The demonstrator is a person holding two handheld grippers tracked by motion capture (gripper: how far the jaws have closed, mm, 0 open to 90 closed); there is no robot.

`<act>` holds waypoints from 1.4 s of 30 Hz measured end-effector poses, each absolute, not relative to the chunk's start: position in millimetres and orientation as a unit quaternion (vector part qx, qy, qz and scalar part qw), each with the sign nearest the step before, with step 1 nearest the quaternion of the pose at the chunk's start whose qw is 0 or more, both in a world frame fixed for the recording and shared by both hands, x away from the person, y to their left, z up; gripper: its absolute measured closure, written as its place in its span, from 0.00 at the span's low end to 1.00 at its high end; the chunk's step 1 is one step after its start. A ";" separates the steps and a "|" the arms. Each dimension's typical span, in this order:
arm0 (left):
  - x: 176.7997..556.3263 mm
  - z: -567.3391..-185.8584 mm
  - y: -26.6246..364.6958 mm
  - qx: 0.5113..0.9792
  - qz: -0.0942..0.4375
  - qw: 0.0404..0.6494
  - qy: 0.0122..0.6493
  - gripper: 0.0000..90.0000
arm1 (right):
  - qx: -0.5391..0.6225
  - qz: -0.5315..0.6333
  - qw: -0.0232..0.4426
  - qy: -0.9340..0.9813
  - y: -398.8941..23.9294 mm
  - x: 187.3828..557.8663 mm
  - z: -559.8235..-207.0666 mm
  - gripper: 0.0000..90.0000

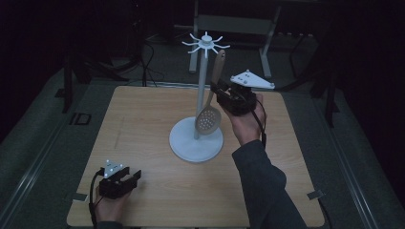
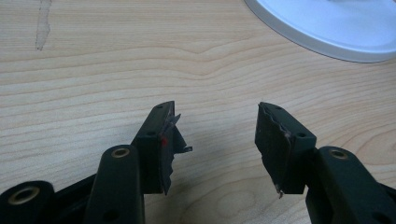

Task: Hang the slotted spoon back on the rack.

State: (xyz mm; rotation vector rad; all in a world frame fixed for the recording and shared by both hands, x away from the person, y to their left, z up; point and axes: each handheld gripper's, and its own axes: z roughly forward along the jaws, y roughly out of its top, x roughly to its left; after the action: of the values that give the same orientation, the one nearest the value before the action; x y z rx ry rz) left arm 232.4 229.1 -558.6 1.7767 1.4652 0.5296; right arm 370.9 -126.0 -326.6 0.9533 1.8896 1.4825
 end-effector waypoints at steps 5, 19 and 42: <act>232.4 -558.7 229.0 0.696 0.207 0.379 0.573 0.54 | 0.355 0.551 0.274 0.704 -125.5 372.3 -326.8 0.82; 232.0 -558.2 230.3 0.695 0.208 0.379 0.574 0.54 | 0.343 0.551 0.284 0.706 -122.5 373.5 -329.1 0.76; 231.9 -558.3 230.5 0.694 0.209 0.379 0.575 0.54 | 0.330 0.544 0.291 0.714 -140.5 353.7 -345.0 0.64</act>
State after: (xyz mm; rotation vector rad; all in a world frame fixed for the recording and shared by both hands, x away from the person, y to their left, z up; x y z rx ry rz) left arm 231.9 230.5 -558.3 1.7740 1.4683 0.5332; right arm 353.7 -140.5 -345.0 0.8797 1.9039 1.4514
